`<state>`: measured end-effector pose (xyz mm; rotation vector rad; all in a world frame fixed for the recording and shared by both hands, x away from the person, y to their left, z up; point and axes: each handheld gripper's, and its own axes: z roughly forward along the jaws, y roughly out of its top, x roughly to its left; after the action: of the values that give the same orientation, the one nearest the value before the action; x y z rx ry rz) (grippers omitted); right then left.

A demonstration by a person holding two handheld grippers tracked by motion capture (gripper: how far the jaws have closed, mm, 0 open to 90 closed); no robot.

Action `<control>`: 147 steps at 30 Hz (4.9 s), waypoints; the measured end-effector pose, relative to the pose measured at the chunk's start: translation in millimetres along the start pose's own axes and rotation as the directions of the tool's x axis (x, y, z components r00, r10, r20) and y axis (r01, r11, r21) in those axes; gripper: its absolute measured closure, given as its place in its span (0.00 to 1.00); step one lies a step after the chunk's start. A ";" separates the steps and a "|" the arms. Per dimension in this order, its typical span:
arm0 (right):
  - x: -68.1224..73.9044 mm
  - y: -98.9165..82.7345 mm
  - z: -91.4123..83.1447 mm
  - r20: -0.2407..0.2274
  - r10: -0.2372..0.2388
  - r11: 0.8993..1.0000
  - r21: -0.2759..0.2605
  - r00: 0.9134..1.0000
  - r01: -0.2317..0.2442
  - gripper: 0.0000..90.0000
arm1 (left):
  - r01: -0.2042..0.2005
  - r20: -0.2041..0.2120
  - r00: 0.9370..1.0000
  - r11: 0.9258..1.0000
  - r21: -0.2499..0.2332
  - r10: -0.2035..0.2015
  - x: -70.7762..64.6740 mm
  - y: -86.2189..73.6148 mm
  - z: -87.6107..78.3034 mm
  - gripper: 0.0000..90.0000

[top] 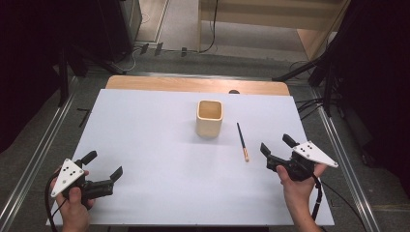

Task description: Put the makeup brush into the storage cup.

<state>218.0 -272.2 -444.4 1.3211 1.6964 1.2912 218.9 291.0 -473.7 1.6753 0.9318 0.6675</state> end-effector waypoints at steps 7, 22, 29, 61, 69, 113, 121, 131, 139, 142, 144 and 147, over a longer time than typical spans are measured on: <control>4.1 11.0 15.1 -0.009 -0.003 1.000 0.000 1.000 0.003 0.18 | 0.002 0.001 1.000 1.000 0.002 -0.002 -0.8 -0.5 0.4 0.00; 13.3 30.5 37.9 -0.014 -0.038 0.999 0.015 0.999 0.039 0.18 | 0.009 0.000 1.000 1.000 0.001 -0.009 0.7 -0.9 0.0 0.00; 14.1 35.7 47.9 -0.015 -0.038 0.999 0.029 0.999 0.038 0.18 | 0.009 0.003 1.000 1.000 0.004 -0.009 0.6 -1.1 0.2 0.00; 5.9 70.6 90.9 0.042 -0.075 0.967 0.247 0.996 0.063 0.29 | 0.001 0.004 1.000 1.000 0.008 -0.001 -0.6 -1.0 1.2 0.00; 5.3 74.9 102.3 0.051 -0.079 0.939 0.340 0.996 0.057 0.31 | -0.002 0.002 1.000 1.000 0.012 0.002 -1.0 -1.1 1.8 0.00; 11.5 58.2 152.2 0.041 0.019 0.671 0.741 0.999 -0.043 0.70 | -0.004 0.001 1.000 1.000 0.014 0.004 -1.1 -1.3 1.9 0.00; 10.7 47.8 161.0 0.068 0.024 0.582 0.810 0.997 -0.070 0.76 | -0.007 0.002 1.000 1.000 0.015 0.007 -1.6 -1.3 2.3 0.00; 10.3 38.8 167.3 0.073 0.049 0.526 0.846 0.996 -0.088 0.78 | -0.010 0.007 1.000 1.000 0.017 0.010 -1.9 -1.5 2.7 0.00; 10.4 30.7 172.7 0.064 0.055 0.467 0.880 0.996 -0.083 0.78 | -0.008 0.009 1.000 1.000 0.017 0.008 -2.3 -1.6 3.0 0.00; 10.5 28.2 174.3 0.065 0.067 0.447 0.890 0.996 -0.088 0.78 | -0.009 0.009 1.000 1.000 0.018 0.009 -2.3 -1.7 3.2 0.00; 10.4 26.6 175.3 0.064 0.069 0.435 0.896 0.996 -0.088 0.78 | -0.011 0.010 1.000 1.000 0.018 0.010 -2.4 -1.7 3.3 0.00; 10.6 25.0 176.2 0.066 0.067 0.423 0.902 0.996 -0.088 0.78 | -0.011 0.010 1.000 1.000 0.019 0.011 -2.4 -1.7 3.3 0.00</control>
<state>380.2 -205.8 -477.6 1.9848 2.4773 0.2496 219.9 287.4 -476.3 1.7004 0.9249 0.6586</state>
